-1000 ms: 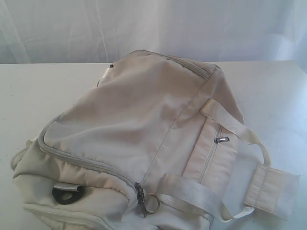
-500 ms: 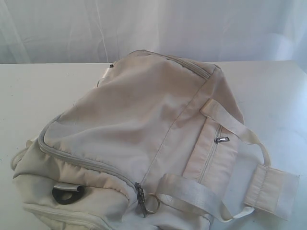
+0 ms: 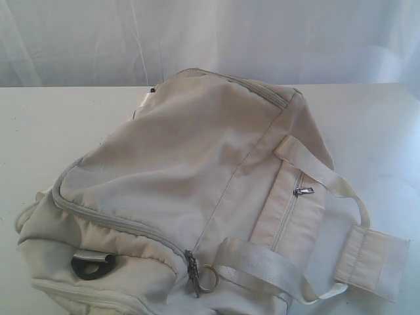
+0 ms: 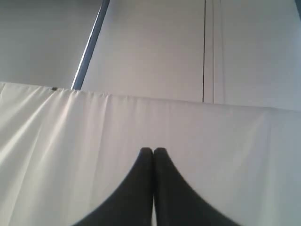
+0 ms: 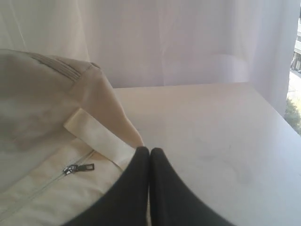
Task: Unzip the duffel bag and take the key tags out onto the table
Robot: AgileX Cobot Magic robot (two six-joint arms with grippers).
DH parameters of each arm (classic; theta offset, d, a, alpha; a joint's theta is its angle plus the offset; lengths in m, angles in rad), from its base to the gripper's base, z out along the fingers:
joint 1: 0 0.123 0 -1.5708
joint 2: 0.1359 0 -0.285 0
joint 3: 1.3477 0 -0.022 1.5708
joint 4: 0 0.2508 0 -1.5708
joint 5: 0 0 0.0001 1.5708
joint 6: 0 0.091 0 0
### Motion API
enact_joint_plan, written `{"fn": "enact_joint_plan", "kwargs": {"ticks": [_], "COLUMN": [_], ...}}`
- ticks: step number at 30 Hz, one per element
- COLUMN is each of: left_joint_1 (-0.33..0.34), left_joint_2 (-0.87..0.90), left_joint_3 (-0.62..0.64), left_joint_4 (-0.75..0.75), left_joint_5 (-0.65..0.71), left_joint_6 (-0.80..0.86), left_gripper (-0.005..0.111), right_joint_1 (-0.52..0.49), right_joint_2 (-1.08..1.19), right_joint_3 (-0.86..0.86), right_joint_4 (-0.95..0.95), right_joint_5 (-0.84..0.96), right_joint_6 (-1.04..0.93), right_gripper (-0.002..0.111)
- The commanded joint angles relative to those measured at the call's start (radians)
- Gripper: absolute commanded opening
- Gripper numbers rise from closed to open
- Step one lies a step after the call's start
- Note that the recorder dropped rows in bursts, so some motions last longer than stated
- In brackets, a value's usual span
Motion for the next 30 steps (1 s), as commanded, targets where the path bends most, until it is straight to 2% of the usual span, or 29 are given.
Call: {"fn": "enact_joint_plan", "kwargs": {"ticks": [1,4,8,9,10,11,12,13,14,16,17,21,22,24,26,29,30], "left_joint_1": [0.003,0.003,0.003,0.003,0.003,-0.020,-0.033,-0.069,-0.086,-0.126,-0.176,-0.328,-0.345,-0.379,-0.384,-0.384,-0.384], "left_joint_2": [0.001,0.001,0.001,0.001,0.007,0.041,0.059,0.110,0.133,0.200,0.270,0.441,0.459,0.502,0.524,0.525,0.525], "left_joint_3": [-0.126,-0.205,-0.254,-0.275,-0.284,-0.290,-0.290,-0.290,-0.290,-0.301,-0.324,-0.413,-0.423,-0.434,-0.408,-0.361,-0.337], "left_joint_4": [-0.032,-0.032,-0.014,-0.010,-0.010,0.002,0.002,0.004,0.006,0.006,-0.003,-0.029,-0.047,-0.185,-0.456,-0.677,-0.747], "left_joint_5": [0.303,0.549,0.747,0.896,0.985,1.099,1.131,1.196,1.219,1.299,1.384,1.604,1.632,1.697,1.746,1.752,1.725], "left_joint_6": [0.005,0.036,0.108,0.163,0.177,0.200,0.200,0.217,0.234,0.286,0.296,0.379,0.385,0.401,0.421,0.447,0.447], "left_gripper": [0.000,0.000,0.000,0.000,0.000,0.000,0.000,0.000,0.000,0.000,0.000,0.000,0.000,0.000,0.000,0.000,0.005], "right_joint_1": [-0.004,-0.004,-0.004,-0.004,-0.004,-0.004,-0.002,-0.002,-0.002,-0.002,0.000,0.053,0.065,0.112,0.180,0.227,0.237], "right_joint_2": [-0.007,-0.007,-0.007,-0.007,-0.007,-0.007,-0.007,-0.007,-0.007,-0.007,-0.007,0.088,0.113,0.220,0.398,0.573,0.629], "right_joint_3": [-0.003,-0.003,-0.003,-0.003,-0.003,-0.003,-0.003,-0.003,-0.003,-0.006,-0.033,-0.116,-0.137,-0.230,-0.382,-0.509,-0.534], "right_joint_4": [-0.009,-0.009,-0.009,-0.009,-0.009,-0.009,-0.009,-0.009,-0.009,-0.009,0.001,0.055,0.062,0.081,0.087,0.174,0.240], "right_joint_5": [-0.100,-0.141,-0.216,-0.291,-0.329,-0.381,-0.394,-0.387,-0.361,-0.186,-0.014,0.027,0.035,0.081,0.216,0.343,0.350], "right_joint_6": [0.005,0.005,0.005,0.005,0.009,0.070,0.134,0.307,0.364,0.424,0.477,0.432,0.419,0.337,0.177,0.021,-0.029], "right_gripper": [0.000,0.000,0.000,0.000,0.000,0.000,0.000,0.000,0.000,0.000,0.000,0.000,0.000,0.000,0.000,0.000,0.000]}}
